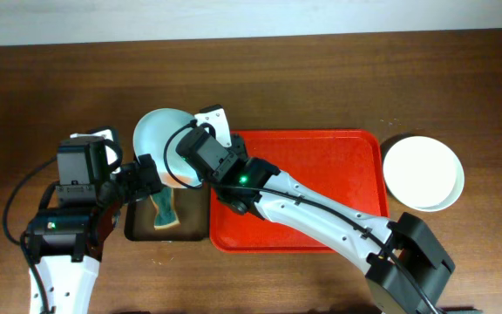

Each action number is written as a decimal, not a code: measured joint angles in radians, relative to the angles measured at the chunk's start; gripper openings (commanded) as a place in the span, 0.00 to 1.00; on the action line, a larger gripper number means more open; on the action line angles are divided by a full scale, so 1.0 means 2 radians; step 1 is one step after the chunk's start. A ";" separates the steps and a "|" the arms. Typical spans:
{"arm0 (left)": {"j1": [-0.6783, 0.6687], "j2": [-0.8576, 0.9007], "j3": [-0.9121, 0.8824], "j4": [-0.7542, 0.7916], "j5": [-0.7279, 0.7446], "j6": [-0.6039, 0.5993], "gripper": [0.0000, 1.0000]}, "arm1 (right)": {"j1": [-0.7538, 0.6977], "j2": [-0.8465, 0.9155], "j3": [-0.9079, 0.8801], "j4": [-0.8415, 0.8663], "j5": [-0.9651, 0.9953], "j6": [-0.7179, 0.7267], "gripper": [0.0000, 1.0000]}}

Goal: Clean dirty plates on tray and stack at the side

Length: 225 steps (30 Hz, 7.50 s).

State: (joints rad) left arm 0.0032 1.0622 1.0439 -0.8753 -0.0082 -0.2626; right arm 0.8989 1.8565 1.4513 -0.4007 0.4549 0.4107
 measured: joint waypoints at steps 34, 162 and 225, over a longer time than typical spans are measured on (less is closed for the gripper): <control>0.000 0.000 0.000 0.000 0.000 0.000 0.99 | 0.035 -0.016 0.137 0.143 0.110 -0.524 0.04; 0.000 0.000 0.000 0.000 0.000 0.000 0.99 | -0.451 -0.025 -0.084 -0.349 -0.276 -0.173 0.98; 0.000 0.000 0.000 -0.001 0.000 0.000 0.99 | -0.430 -0.921 -0.577 0.397 -0.261 -0.179 0.98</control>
State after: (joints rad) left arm 0.0032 1.0618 1.0443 -0.8776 -0.0082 -0.2626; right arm 0.0383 0.0135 0.2966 0.3931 -0.0666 0.0532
